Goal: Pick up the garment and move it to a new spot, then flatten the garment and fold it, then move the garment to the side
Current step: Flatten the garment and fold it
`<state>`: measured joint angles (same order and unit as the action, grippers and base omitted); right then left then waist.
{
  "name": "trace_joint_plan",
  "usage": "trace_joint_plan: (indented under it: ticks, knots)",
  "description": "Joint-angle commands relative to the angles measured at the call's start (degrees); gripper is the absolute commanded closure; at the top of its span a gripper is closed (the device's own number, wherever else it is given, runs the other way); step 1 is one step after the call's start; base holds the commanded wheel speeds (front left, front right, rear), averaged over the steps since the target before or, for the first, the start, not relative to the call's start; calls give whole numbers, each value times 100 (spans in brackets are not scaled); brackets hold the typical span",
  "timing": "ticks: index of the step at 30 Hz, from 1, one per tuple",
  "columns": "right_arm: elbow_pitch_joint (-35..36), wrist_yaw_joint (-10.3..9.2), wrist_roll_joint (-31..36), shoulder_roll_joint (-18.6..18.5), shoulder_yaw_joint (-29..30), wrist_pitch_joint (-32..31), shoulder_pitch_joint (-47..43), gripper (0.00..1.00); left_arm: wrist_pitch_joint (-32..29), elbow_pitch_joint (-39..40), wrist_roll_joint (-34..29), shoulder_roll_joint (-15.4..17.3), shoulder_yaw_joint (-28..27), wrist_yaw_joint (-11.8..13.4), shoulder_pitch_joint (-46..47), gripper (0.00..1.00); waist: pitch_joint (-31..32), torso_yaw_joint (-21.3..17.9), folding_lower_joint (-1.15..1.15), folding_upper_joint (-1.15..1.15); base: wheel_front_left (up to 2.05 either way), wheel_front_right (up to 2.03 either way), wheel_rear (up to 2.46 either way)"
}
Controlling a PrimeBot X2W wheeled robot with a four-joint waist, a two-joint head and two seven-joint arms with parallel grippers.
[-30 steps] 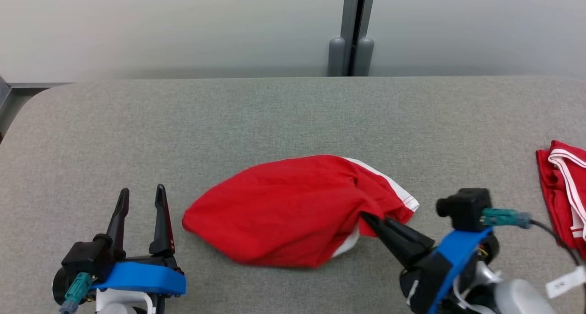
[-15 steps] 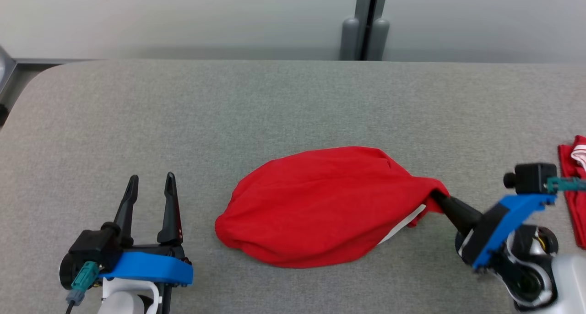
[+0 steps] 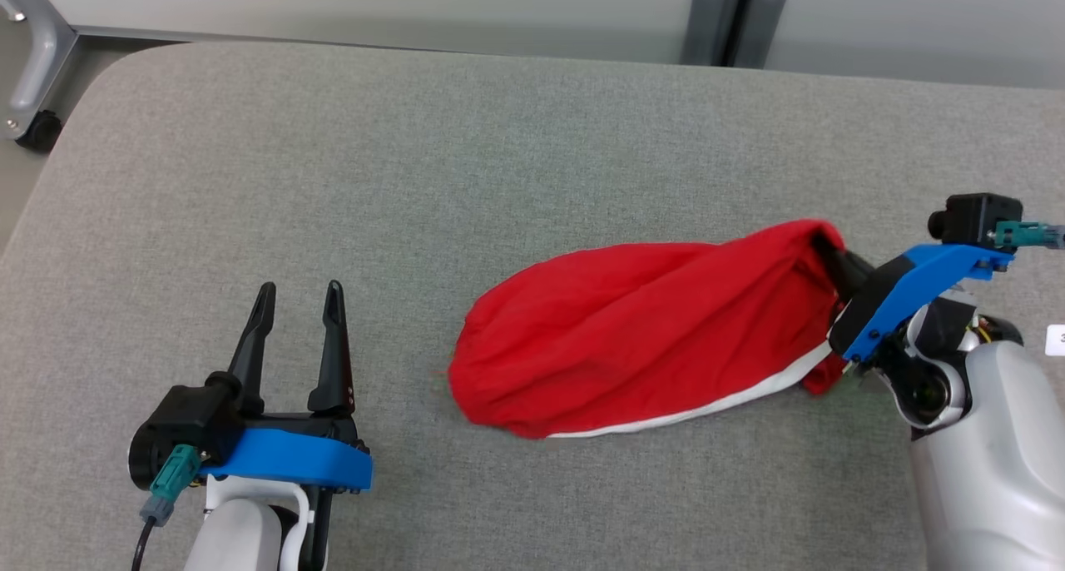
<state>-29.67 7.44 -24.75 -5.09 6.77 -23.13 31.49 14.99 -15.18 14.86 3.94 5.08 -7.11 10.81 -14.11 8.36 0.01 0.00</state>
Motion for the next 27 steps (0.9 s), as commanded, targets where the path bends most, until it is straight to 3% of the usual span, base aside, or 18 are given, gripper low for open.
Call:
trace_joint_plan:
  ticks: [1, 5, 6, 10, 14, 20, 27]
  knots:
    - [-58, 9, 57, -48, 38, 104, 101, 100, 25, -15, -24, 10, 7, -39, 65, 0, -14, 4, -1, 0, 0, 0, 0]
    - [-642, 6, 294, -38, 236, 585, 356, 100, 26, -44, -50, 3, -32, -45, 88, 0, -15, -52, -1, 0, 0, 0, 0]
    - [-767, 6, 376, -55, 251, 695, 407, 0, 26, -49, -43, 1, -39, -46, 91, 0, 1, -76, -1, 0, 0, 0, 0]
    - [-980, 6, 547, -176, 107, 1097, 412, 0, 26, -81, -71, 1, -40, -48, 71, 0, 106, -168, -1, 0, 0, 0, 0]
    - [-719, 6, 467, -357, -199, 1552, 83, 0, 26, -100, -86, 19, -80, -47, -50, 0, 280, -288, -1, 0, 0, 0, 0]
    - [231, 6, 554, -688, -511, 2413, -851, 0, 26, -113, -86, 39, -137, -50, -272, 0, 591, -471, -1, 0, 0, 0, 0]
    - [1342, 6, 958, -483, -687, 3205, -2141, 0, 26, -73, -87, 38, -253, -51, -570, 0, 858, -693, -1, 0, 0, 0, 0]
